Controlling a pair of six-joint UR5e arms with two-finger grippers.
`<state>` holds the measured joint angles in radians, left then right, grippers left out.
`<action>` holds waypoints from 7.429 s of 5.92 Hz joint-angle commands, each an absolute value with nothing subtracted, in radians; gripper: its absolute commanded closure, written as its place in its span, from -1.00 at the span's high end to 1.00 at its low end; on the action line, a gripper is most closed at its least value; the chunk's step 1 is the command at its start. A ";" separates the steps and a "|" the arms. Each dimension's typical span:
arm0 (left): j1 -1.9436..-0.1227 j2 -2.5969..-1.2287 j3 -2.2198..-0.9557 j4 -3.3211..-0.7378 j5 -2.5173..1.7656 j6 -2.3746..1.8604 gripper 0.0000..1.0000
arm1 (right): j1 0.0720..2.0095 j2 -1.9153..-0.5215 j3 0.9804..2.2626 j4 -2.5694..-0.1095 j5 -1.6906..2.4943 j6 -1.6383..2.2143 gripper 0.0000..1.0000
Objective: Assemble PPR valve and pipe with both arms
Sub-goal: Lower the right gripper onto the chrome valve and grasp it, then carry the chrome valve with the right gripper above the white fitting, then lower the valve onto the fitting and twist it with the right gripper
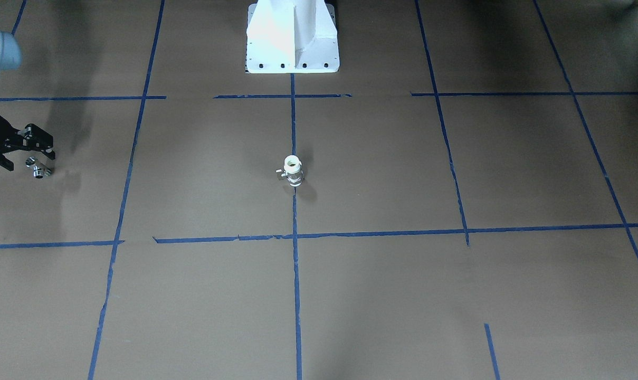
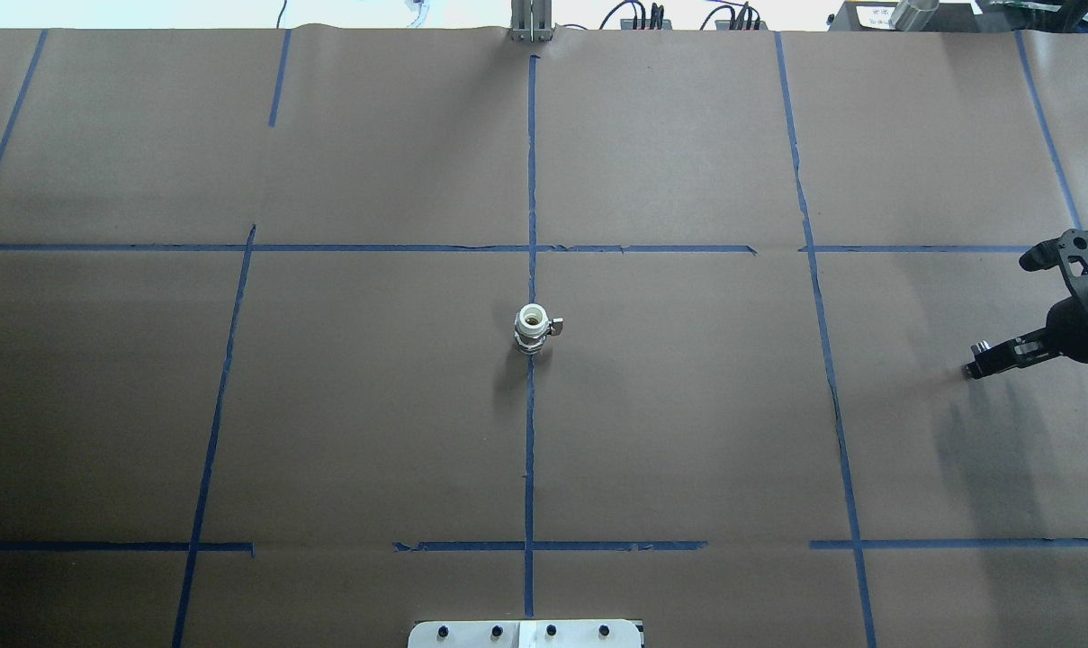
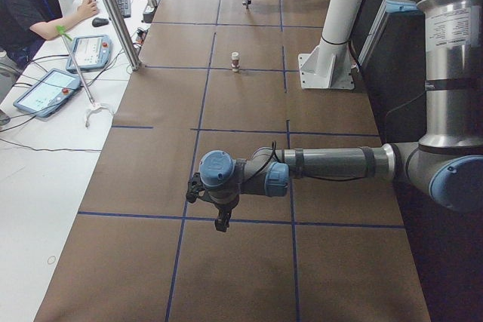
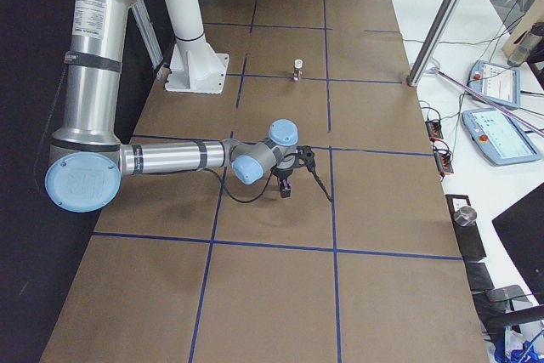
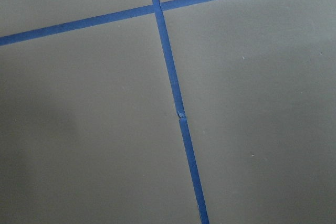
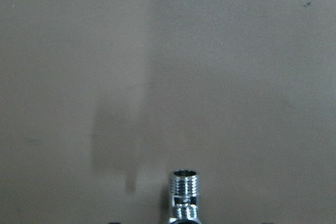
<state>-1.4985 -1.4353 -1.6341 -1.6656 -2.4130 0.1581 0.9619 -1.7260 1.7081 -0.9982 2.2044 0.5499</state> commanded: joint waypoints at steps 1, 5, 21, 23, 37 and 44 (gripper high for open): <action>-1.497 -1.436 -1.635 -1.666 -2.413 0.160 1.00 | 0.960 -1.726 1.709 -0.999 2.200 0.552 -0.58; -1.499 -1.434 -1.640 -1.666 -2.413 0.155 1.00 | 0.959 -1.707 1.801 -1.020 2.201 0.610 -0.97; -1.499 -1.417 -1.695 -1.654 -2.341 0.031 1.00 | 0.552 -0.628 1.637 -1.887 1.919 0.877 -1.00; -1.499 -1.419 -1.692 -1.654 -2.341 0.031 1.00 | 0.554 -0.615 1.612 -1.882 1.918 0.877 -1.00; -1.499 -1.417 -1.692 -1.655 -2.342 0.031 1.00 | 0.548 -0.623 1.534 -1.819 1.919 0.853 -1.00; -1.499 -1.419 -1.690 -1.655 -2.342 0.031 1.00 | 0.537 -0.637 1.523 -1.815 1.911 0.854 -0.94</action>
